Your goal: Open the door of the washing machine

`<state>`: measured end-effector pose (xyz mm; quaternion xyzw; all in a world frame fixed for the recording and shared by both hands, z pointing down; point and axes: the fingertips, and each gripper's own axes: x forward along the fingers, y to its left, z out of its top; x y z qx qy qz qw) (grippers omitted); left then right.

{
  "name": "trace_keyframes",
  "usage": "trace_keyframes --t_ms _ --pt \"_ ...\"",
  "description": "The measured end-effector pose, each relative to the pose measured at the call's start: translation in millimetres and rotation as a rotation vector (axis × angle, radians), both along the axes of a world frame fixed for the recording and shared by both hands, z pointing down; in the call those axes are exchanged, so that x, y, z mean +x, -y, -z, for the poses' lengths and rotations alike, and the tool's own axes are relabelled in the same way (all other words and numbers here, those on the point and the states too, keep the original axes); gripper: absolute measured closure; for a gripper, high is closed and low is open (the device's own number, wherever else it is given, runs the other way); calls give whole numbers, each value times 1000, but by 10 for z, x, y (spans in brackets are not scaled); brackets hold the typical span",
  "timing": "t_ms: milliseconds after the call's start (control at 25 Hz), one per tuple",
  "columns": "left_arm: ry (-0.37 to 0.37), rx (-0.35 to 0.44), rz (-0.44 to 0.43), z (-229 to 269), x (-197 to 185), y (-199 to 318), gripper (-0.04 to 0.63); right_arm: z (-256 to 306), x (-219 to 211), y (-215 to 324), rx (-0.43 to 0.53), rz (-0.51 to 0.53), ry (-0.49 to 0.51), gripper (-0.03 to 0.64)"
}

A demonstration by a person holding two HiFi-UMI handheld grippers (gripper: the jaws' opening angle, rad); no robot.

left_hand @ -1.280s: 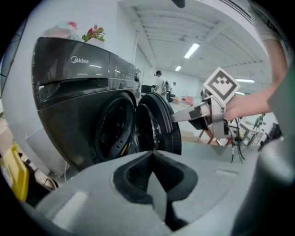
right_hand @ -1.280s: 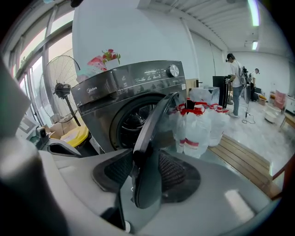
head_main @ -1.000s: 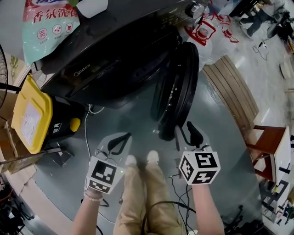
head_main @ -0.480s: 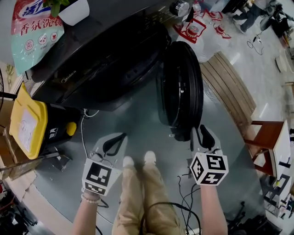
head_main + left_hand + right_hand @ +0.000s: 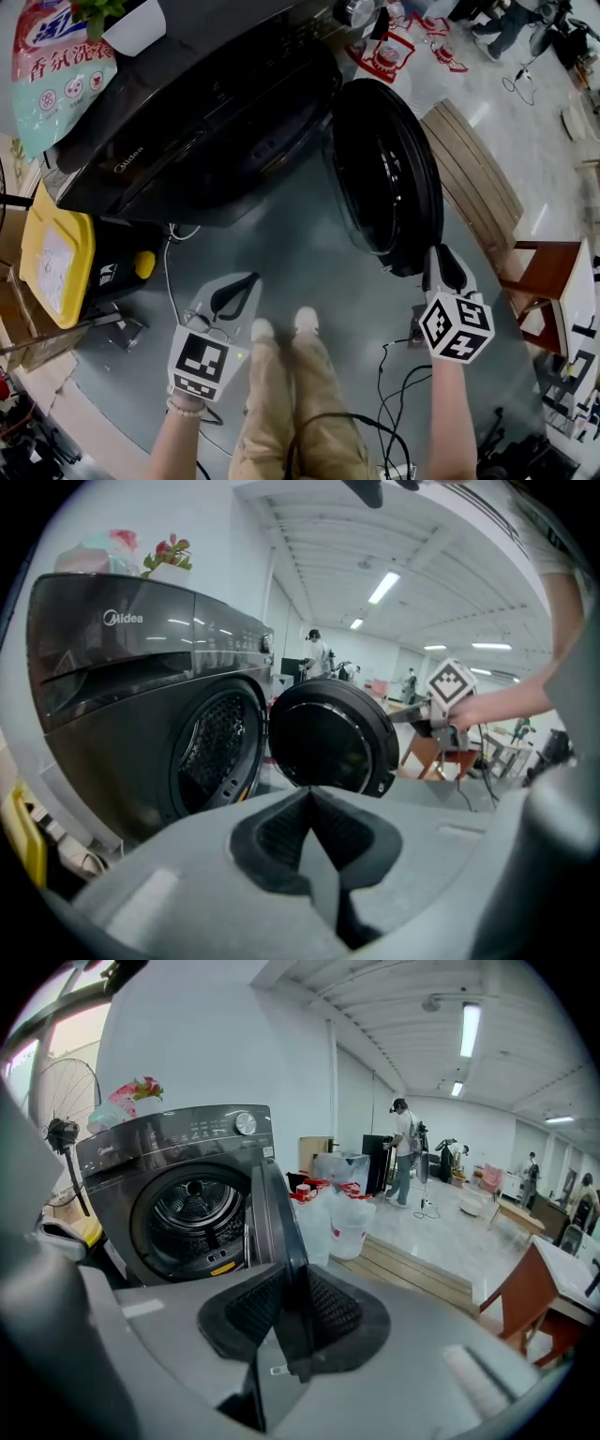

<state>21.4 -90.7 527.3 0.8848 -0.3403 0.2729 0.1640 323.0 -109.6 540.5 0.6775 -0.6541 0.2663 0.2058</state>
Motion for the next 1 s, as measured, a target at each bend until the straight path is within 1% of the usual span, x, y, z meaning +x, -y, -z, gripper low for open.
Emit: trace_keyframes --t_ms 360,520,640,800,840,1000 --pt "-4 8 6 16 0 37 601 -1 355 110 14 -13 -83 566" --pt "-12 12 10 53 -28 17 601 -8 478 142 28 -47 -66 566" --pt "-12 19 15 66 -54 26 601 -7 518 166 22 -39 -74 566" --pt "-15 20 20 148 -114 -5 601 79 379 108 14 2 -102 571" --pt "-15 22 22 184 -135 -13 601 112 305 85 14 17 -108 587" --pt "-16 37 37 359 -230 -37 601 291 -70 -21 32 102 -132 592"
